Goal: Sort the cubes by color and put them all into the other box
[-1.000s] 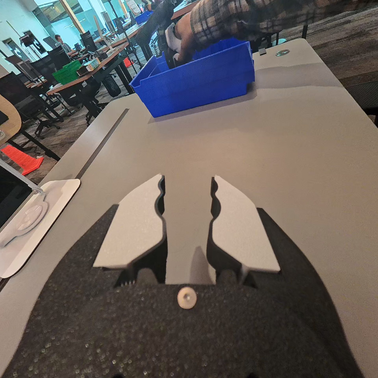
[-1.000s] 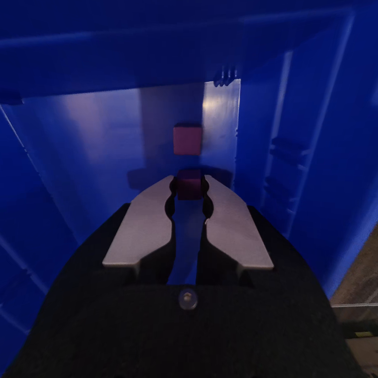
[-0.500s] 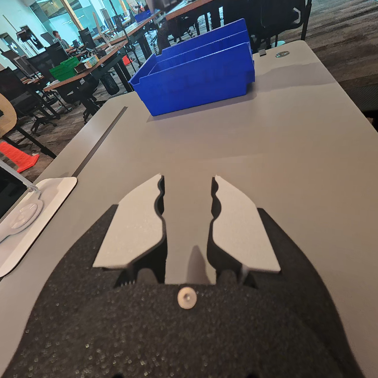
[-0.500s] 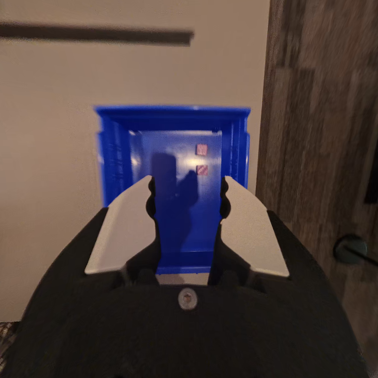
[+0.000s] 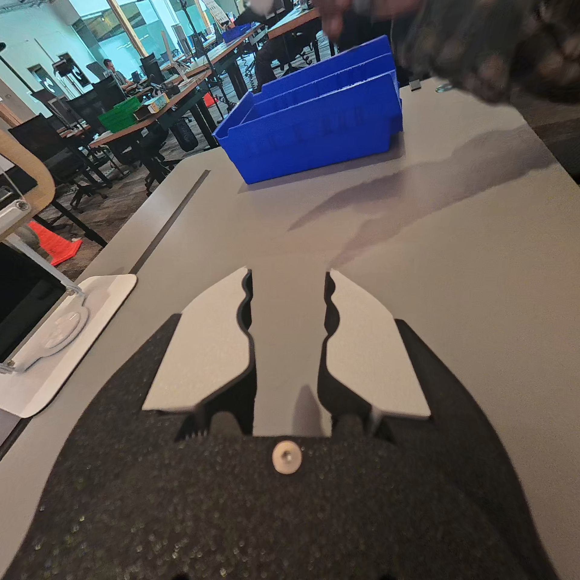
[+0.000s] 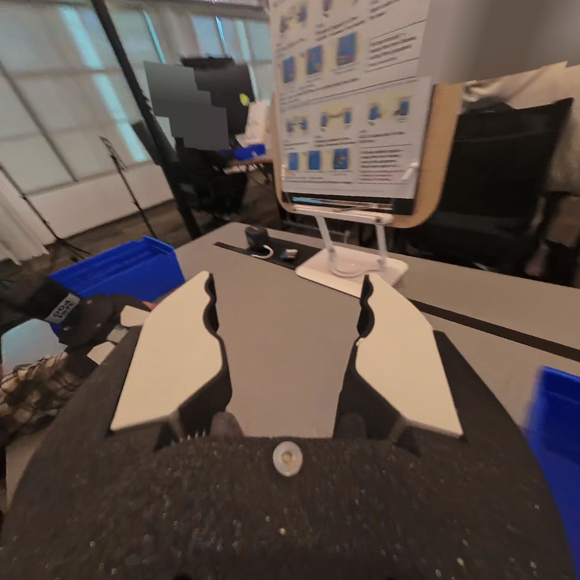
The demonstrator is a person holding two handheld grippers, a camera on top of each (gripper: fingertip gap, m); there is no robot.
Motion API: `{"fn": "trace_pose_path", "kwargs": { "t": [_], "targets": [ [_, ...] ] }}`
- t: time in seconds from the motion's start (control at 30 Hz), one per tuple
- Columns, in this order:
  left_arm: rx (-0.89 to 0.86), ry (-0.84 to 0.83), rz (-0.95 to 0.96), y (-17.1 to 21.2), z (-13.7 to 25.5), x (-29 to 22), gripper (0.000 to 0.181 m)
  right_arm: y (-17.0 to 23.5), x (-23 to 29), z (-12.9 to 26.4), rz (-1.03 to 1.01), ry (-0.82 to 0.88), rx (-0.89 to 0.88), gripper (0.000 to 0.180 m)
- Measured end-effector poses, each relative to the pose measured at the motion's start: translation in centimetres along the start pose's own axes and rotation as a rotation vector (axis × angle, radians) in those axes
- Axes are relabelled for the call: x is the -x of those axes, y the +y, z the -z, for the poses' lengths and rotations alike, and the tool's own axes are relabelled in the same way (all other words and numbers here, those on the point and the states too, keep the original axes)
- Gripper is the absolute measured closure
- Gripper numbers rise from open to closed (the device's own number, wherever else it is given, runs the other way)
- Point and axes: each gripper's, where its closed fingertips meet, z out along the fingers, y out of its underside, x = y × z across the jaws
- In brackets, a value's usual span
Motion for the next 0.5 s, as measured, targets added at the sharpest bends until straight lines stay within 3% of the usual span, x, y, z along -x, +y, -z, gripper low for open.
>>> {"fn": "trace_pose_path", "kwargs": {
  "t": [0.17, 0.3, 0.5],
  "targets": [
    [-0.027, -0.029, 0.002, -0.8, 0.9, 0.8, 0.138, 7.1, 2.0, -5.0, -0.064, -0.102, -0.082, 0.089],
    [-0.055, -0.084, 0.006, -2.6, 2.5, 1.8, 0.137, 9.4, 1.7, -6.4, -0.052, -0.077, -0.122, 0.088],
    [0.019, -0.173, 0.051, -5.1, 9.8, 3.7, 0.135, 11.4, 1.5, -6.5, 0.047, -0.034, -0.092, 0.089]
  ]
}}
